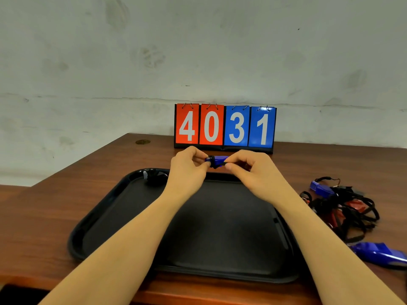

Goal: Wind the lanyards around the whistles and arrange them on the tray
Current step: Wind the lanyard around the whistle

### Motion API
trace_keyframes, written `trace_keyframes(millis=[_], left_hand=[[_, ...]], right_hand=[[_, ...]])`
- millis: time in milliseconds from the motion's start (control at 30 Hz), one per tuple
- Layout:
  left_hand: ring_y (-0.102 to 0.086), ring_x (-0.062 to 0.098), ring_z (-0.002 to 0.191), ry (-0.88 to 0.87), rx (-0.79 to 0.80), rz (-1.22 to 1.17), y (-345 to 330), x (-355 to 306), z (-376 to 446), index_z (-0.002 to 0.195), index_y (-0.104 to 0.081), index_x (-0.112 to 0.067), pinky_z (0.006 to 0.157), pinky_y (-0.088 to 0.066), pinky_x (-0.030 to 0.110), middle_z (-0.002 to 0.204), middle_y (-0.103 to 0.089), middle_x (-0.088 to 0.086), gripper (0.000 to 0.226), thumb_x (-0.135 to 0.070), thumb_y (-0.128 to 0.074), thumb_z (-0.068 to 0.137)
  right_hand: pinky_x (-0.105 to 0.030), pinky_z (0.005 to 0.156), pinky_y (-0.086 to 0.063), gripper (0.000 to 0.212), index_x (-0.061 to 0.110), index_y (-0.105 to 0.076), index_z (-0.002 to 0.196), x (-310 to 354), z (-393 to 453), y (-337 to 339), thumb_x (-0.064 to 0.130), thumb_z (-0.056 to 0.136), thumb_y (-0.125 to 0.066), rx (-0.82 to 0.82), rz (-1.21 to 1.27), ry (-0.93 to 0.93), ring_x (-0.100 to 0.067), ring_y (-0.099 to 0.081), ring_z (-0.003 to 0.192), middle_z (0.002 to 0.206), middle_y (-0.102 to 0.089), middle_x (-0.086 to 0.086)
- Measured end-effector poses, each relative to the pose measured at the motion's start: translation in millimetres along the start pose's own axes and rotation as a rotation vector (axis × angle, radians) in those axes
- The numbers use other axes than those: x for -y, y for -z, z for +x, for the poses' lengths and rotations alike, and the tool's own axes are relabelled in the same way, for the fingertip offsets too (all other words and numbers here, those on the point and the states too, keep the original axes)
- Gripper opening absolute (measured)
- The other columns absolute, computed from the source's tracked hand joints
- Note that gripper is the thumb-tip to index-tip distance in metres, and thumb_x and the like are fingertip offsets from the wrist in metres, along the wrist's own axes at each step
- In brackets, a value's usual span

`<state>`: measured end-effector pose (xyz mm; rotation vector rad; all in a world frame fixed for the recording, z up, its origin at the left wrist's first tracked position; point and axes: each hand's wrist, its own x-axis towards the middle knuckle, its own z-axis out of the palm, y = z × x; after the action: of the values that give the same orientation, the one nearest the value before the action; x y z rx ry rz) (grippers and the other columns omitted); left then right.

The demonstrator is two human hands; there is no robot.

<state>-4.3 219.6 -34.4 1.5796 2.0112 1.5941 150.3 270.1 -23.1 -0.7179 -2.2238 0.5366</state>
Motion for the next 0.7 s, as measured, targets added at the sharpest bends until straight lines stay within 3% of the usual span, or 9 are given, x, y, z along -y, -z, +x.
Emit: trace_keyframes(millis=[100,233,367,467,600,700], left_hand=[[-0.056,-0.001,0.070,-0.059,0.045,0.038,1,-1,-2,0.091,-0.058,-0.019,0.058,-0.043,0.007,0.079,-0.057,-0.013,0.012,-0.010,-0.063,0.085],[-0.057,-0.002,0.074,-0.117,0.124,0.044,1,-5,-4,0.096,-0.061,-0.017,0.063,-0.044,0.005,0.083,-0.058,-0.013,0.012,-0.011,-0.062,0.086],[-0.057,-0.001,0.078,-0.137,0.172,0.047,2,-4,-5,0.098,-0.061,-0.020,0.070,-0.044,0.010,0.085,-0.059,-0.015,0.014,-0.012,-0.062,0.086],[-0.059,0.001,0.076,-0.137,0.191,0.037,2,-6,-6,0.096,-0.061,-0.022,0.072,-0.047,0.013,0.083,-0.059,-0.016,0.014,-0.013,-0.062,0.086],[-0.060,0.003,0.072,-0.131,0.224,-0.005,3,-10,-8,0.094,-0.060,-0.024,0.067,-0.049,0.013,0.083,-0.062,-0.013,0.015,-0.012,-0.062,0.086],[-0.060,0.000,0.069,-0.134,0.227,-0.030,4,-12,-10,0.092,-0.060,-0.026,0.064,-0.049,0.011,0.082,-0.062,-0.015,0.017,-0.012,-0.063,0.085]], right_hand=[[-0.024,0.085,-0.047,0.012,0.015,-0.062,0.099,-4,3,-4,0.017,0.091,-0.054,-0.083,-0.169,0.116,-0.008,-0.055,0.094,0.100,-0.058,0.005],[-0.027,0.085,-0.050,0.015,0.018,-0.061,0.104,-9,3,-4,0.019,0.093,-0.051,-0.122,-0.145,0.063,-0.008,-0.056,0.098,0.099,-0.061,0.006],[-0.017,0.080,-0.046,0.011,0.021,-0.063,0.096,-8,4,-4,0.016,0.091,-0.054,-0.169,-0.010,-0.028,-0.001,-0.056,0.088,0.087,-0.061,0.012],[-0.021,0.077,-0.048,0.010,0.021,-0.066,0.091,-10,5,-2,0.014,0.087,-0.060,-0.193,0.117,-0.108,-0.006,-0.059,0.085,0.083,-0.063,0.012],[-0.010,0.058,-0.047,0.009,0.019,-0.068,0.088,-13,5,3,0.012,0.085,-0.063,-0.202,0.262,-0.183,0.000,-0.061,0.071,0.079,-0.066,0.007],[-0.005,0.057,-0.046,0.010,0.020,-0.068,0.086,-15,5,5,0.012,0.085,-0.063,-0.204,0.320,-0.205,0.008,-0.060,0.065,0.078,-0.067,0.007]])
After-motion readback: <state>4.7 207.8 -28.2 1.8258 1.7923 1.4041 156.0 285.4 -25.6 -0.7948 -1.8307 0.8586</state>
